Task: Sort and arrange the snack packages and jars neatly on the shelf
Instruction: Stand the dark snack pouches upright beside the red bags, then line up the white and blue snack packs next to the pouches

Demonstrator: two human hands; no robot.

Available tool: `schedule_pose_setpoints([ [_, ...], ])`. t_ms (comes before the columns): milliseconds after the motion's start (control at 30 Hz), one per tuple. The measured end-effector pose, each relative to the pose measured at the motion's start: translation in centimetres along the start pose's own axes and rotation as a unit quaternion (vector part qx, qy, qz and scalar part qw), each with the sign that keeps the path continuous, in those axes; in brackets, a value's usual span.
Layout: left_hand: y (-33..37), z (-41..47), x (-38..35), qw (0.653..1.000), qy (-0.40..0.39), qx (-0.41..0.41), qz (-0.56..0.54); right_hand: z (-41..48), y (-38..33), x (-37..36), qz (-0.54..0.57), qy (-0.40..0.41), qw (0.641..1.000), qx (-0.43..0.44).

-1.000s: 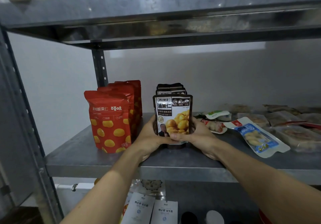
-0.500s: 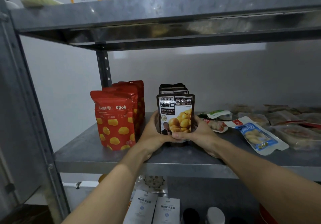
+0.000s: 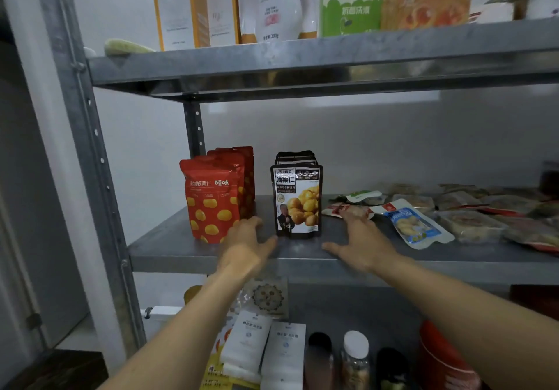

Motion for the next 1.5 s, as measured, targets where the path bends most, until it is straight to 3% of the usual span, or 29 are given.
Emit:
schedule_pose_setpoints([
  [100,2.4,-2.2,-0.7,0.994,-0.033,-0.075,0.078,-1.7,-1.0,0.7,-0.104,-0.015,0.994,0.035],
  [200,5.0,-3.9,-1.2,0.987,-0.04,-0.116,0.107,-3.3,-1.3,1.5,-0.134,-0.021,0.99,0.037],
  [733,13.2,-6.5,-7.7,0.968,-0.106,-0.219,0.068,-6.3,3.2,5.4,-0.165,-0.021,0.986,-0.001],
  [967,16.6,-0.8,-12.4,0.978,-0.101,-0.181,-0.023,0.4,8.0,7.2,-0.132,0.006,0.991,0.004],
  [1233,15.6,8.4,-16.8,0.989,-0.051,-0.013,-0.137,9.3,13.6,7.4,-0.008,-0.015,1.0,-0.003],
  [1500,11.3,14.7,-19.0,0.987,0.004,0.107,-0.118,15.9,15.5,4.9,0.057,-0.067,0.996,-0.024],
])
Point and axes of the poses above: each hand's wrist, its own z-axis towards the middle knuckle, its own x-axis out of the back of the hand, y = z × x, the point moved 10 cm from there along z, towards the middle knuckle, and after that the axes turned 5 degrees about -z, right-handed, at the moved point
